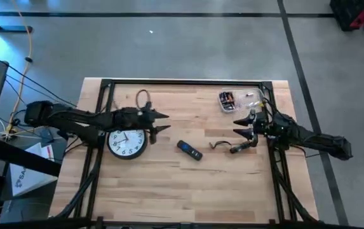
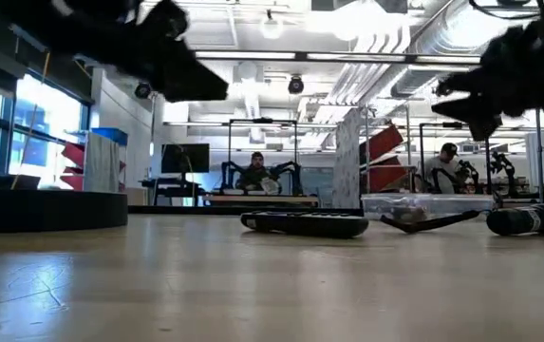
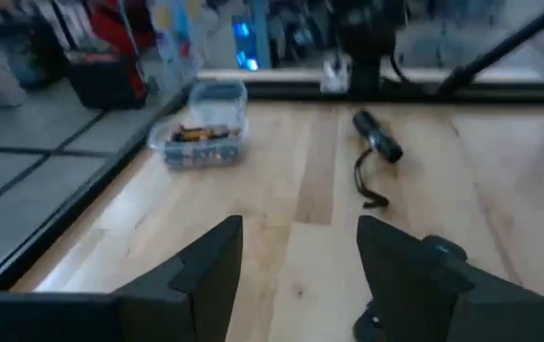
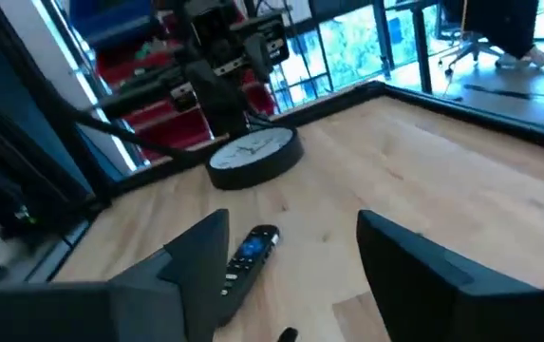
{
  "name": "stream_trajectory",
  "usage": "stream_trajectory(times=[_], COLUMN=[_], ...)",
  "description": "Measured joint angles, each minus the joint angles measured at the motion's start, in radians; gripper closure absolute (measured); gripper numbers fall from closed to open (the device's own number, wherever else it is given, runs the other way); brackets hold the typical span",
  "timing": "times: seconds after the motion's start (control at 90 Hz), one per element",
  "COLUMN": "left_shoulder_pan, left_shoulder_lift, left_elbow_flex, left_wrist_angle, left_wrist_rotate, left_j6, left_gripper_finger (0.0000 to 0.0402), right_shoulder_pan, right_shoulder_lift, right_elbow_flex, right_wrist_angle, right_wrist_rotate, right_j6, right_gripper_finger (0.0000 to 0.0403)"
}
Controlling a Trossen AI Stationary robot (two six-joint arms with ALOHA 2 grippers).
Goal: Insert battery
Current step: Return to Home Position
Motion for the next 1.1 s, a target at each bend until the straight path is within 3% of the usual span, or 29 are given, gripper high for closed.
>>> stream_trajectory(times=[0.2, 0.389, 0.489, 0.867, 1.1], left_shoulder_pan=[0.005, 0.006, 0.022, 0.037, 0.024], left_shoulder_lift=[-0.199, -0.388, -0.451, -0.67, -0.75], left_elbow_flex=[-0.199, -0.295, -0.302, -0.302, -0.302], left_wrist_angle=[0.164, 0.154, 0.07, -0.201, -0.286], left_wrist_rotate=[-0.016, -0.035, -0.079, -0.077, -0.042], left_j6=[-0.009, -0.012, -0.037, -0.029, 0.008], left_gripper_finger=[0.0212, 0.0212, 0.0212, 0.0212, 0.0212], right_shoulder_pan=[0.017, 0.074, 0.097, 0.109, 0.109], right_shoulder_lift=[-0.018, -0.019, -0.02, -0.017, -0.016], right_elbow_flex=[-0.007, -0.009, -0.009, -0.009, -0.01], right_wrist_angle=[0.067, 0.082, 0.086, 0.039, 0.039], right_wrist_rotate=[0.0, -0.068, -0.049, -0.034, -0.034], right_j6=[-0.053, -0.096, -0.134, -0.157, -0.157], right_gripper_finger=[0.0299, 0.0394, 0.0391, 0.0394, 0.0394])
